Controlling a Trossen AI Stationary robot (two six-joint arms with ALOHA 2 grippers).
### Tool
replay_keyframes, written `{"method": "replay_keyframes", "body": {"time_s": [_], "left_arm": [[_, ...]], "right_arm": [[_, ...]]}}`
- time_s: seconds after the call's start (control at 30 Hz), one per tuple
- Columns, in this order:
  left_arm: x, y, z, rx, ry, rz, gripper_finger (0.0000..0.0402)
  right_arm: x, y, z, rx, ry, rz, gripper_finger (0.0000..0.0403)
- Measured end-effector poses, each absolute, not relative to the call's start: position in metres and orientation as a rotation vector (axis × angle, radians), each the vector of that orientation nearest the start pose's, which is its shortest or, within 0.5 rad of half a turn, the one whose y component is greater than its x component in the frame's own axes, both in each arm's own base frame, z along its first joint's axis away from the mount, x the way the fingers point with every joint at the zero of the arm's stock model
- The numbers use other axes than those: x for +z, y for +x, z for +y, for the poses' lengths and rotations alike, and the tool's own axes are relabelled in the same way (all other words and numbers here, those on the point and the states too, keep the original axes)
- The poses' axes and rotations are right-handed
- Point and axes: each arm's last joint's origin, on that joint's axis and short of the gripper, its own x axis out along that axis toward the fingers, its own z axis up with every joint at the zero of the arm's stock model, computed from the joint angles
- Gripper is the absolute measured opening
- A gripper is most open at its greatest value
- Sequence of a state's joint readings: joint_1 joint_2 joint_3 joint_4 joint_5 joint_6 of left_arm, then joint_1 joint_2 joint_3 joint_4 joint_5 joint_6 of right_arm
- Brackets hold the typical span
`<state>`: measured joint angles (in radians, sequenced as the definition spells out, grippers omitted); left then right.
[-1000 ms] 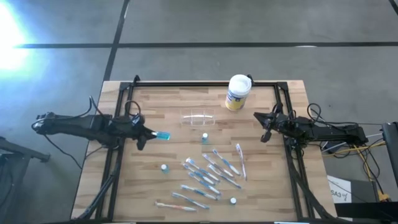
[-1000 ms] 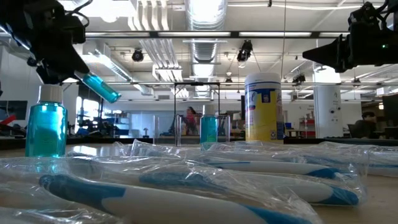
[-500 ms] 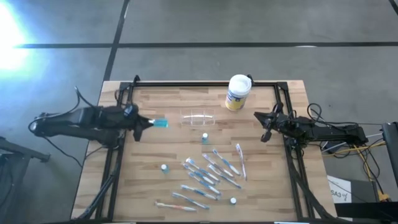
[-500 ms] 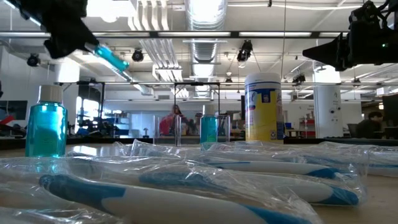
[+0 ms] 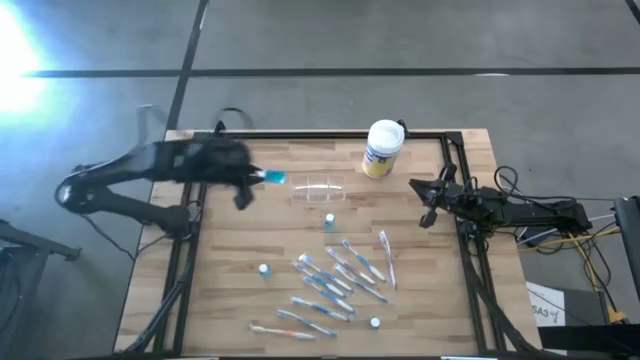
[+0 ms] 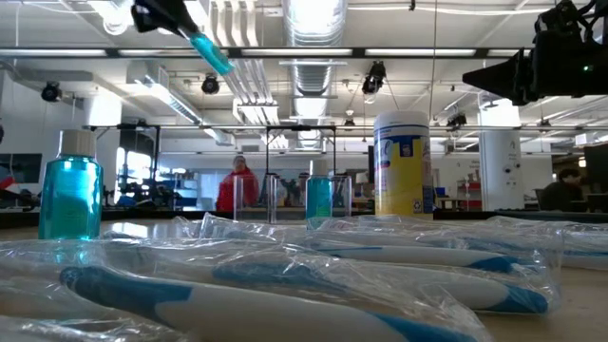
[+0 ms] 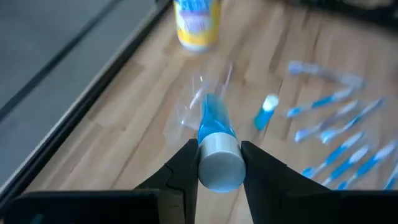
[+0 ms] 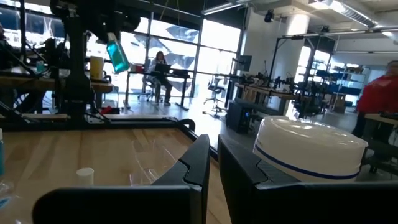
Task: Pick & Place toothbrushing station
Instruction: Put the blue mouthwash into the middle section of the transparent organizer
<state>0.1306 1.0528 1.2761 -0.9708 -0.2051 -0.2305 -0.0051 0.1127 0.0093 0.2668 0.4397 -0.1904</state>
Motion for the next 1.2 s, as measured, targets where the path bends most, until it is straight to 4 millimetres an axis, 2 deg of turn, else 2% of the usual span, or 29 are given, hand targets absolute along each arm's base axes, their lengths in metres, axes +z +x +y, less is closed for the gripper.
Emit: {"method": "replay_keyframes", "body": {"time_s": [0.2, 0.37, 0.5, 0.63, 0.77, 0.93, 1.07, 1.2], "left_arm": [[0.393, 0.231, 0.043, 0.347, -0.102, 0.869, 0.0099], [0.389, 0.274, 0.052, 0.299, -0.018, 1.009, 0.0099], [0.393, 0.297, 0.061, 0.269, 0.043, 1.069, 0.0099], [0.383, 0.323, 0.07, 0.246, 0.083, 1.142, 0.0099], [0.379, 0.338, 0.077, 0.205, 0.133, 1.192, 0.0099], [0.363, 0.357, 0.086, 0.163, 0.182, 1.266, 0.0099], [0.355, 0.363, 0.094, 0.151, 0.194, 1.293, 0.0099], [0.339, 0.37, 0.103, 0.141, 0.193, 1.345, 0.0099]], "right_arm": [[0.183, 0.1, -0.013, -0.46, -0.156, -0.116, 0.0031], [0.183, 0.1, -0.013, -0.464, -0.163, -0.112, 0.0031], [0.182, 0.1, -0.013, -0.465, -0.164, -0.11, 0.0031], [0.182, 0.1, -0.013, -0.464, -0.164, -0.11, 0.0031], [0.182, 0.1, -0.013, -0.464, -0.164, -0.109, 0.0031], [0.182, 0.1, -0.013, -0.464, -0.164, -0.107, 0.0031], [0.182, 0.1, -0.013, -0.465, -0.172, -0.104, 0.0031], [0.182, 0.1, -0.013, -0.465, -0.172, -0.102, 0.0031]]}}
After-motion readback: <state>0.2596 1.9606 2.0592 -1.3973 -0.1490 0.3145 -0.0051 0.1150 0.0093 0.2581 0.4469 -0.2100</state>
